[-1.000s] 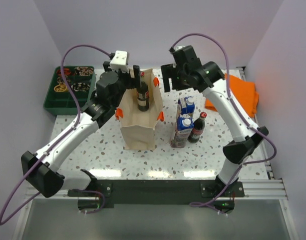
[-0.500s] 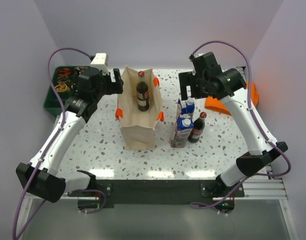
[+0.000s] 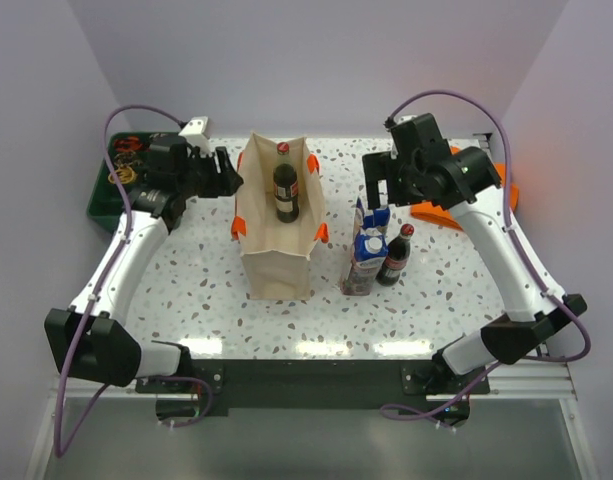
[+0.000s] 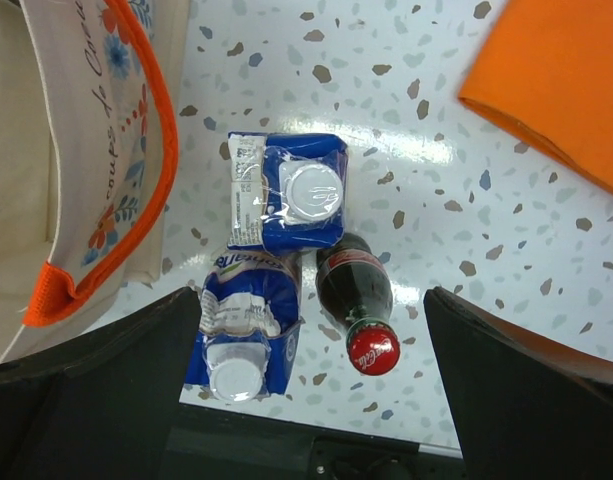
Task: Place the beverage into the canvas bag
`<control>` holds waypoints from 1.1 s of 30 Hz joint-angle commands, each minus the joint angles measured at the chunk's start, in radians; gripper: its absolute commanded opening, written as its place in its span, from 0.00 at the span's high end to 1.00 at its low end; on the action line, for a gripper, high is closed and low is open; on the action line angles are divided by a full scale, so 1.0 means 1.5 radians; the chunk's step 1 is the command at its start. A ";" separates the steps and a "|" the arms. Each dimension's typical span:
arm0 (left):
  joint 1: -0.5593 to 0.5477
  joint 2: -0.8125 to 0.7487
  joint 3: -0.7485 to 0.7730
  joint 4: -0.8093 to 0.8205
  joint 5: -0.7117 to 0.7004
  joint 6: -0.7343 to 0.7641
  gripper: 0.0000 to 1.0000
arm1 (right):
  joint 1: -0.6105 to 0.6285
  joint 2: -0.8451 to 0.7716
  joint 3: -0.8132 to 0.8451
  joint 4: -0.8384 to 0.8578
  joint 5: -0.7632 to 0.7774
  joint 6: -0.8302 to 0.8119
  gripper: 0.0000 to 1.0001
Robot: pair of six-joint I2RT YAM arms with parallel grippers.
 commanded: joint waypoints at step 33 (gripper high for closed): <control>0.002 -0.008 -0.031 -0.036 0.193 0.002 0.83 | -0.002 0.067 -0.144 0.159 0.002 0.010 0.02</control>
